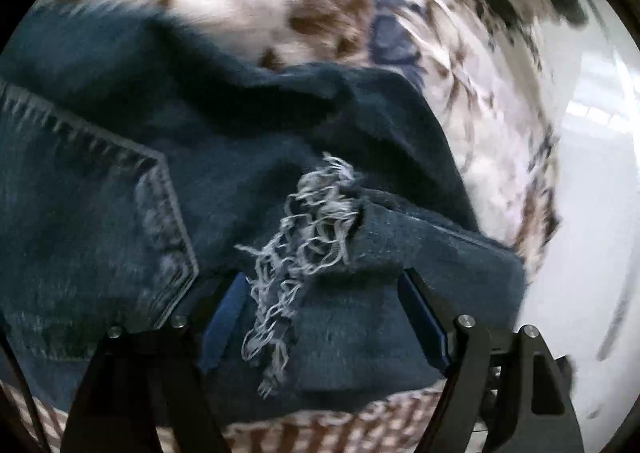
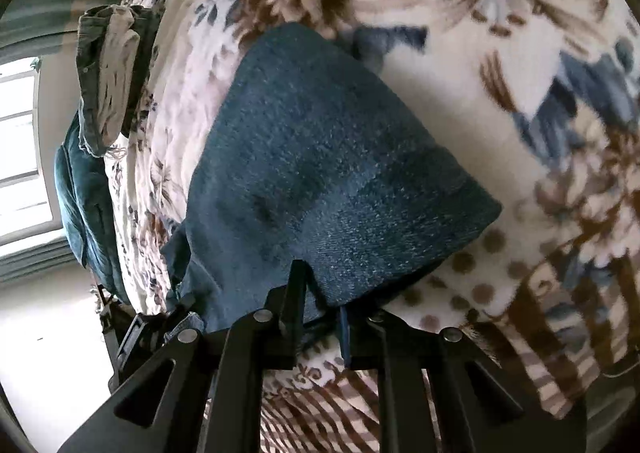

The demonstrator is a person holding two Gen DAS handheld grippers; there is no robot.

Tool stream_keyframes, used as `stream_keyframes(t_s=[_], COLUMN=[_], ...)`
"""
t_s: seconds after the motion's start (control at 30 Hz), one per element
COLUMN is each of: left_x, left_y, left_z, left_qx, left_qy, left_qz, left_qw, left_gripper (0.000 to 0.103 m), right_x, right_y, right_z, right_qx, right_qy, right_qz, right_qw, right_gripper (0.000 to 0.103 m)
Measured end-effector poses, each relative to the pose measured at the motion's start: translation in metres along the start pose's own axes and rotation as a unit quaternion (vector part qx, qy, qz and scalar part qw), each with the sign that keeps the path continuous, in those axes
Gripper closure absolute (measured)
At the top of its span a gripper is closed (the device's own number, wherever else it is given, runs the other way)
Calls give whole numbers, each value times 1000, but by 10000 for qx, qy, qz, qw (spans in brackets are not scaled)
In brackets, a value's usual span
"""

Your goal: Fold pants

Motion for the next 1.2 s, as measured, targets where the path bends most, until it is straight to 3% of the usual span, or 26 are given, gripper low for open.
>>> stream_keyframes(t_s=[0.03, 0.13, 0.2, 0.33, 0.47, 0.53, 0.67, 0.77, 0.9, 0.93, 1.03, 1.2], left_x=[-2, -1, 7, 27, 22, 22, 24, 17, -5, -5, 1, 24], left_y=[1, 7, 12, 17, 17, 16, 9, 4, 1, -1, 5, 26], left_z=[2, 12, 13, 9, -14, -19, -12, -6, -1, 3, 18, 26], left_qx=[-162, -699, -811, -804, -579, -298, 204, 230, 154, 121, -255, -646], left_qy=[-145, -407, -458, -417, -473, -212, 571, 676, 453, 430, 290, 90], left_qz=[29, 48, 34, 66, -58, -38, 50, 76, -36, -12, 30, 105], left_qw=[9998, 9967, 9956, 9959, 9972, 9993, 9981, 9974, 9988, 9990, 9992, 9978], left_gripper=[30, 78, 88, 89, 89, 87, 46, 44, 41, 42, 82, 89], right_x=[-2, -1, 4, 14, 13, 10, 8, 3, -7, -9, -9, 4], right_y=[1, 0, -1, -3, -4, -5, -8, -7, -5, -4, -5, -5], right_z=[0, -2, -6, -11, -5, 0, -12, -10, -3, -3, -4, -15], right_qx=[-7, 61, 199, 400, 458, 433, 238, 225, 65, 43, 98, 439], right_qy=[-12, 9, 56, 138, 295, 362, -398, -452, -563, -582, -600, -635], right_qz=[-5, 102, 229, 321, 218, 172, 71, -20, -175, -198, -120, 54], right_qw=[10000, 9999, 9995, 9986, 9983, 9983, 9989, 9987, 9982, 9981, 9981, 9970], right_gripper=[87, 87, 87, 89, 90, 90, 86, 86, 86, 86, 86, 91])
Point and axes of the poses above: each gripper's, at about its wrist camera, not at the fingertips, and x roughly against the way its jaws point, z to its right, y to its underside, the point moved 10 cm from there along -x, roughly the way its jaws point, and after that the axes turned 8 degrees about z, right-handed, at the moved point
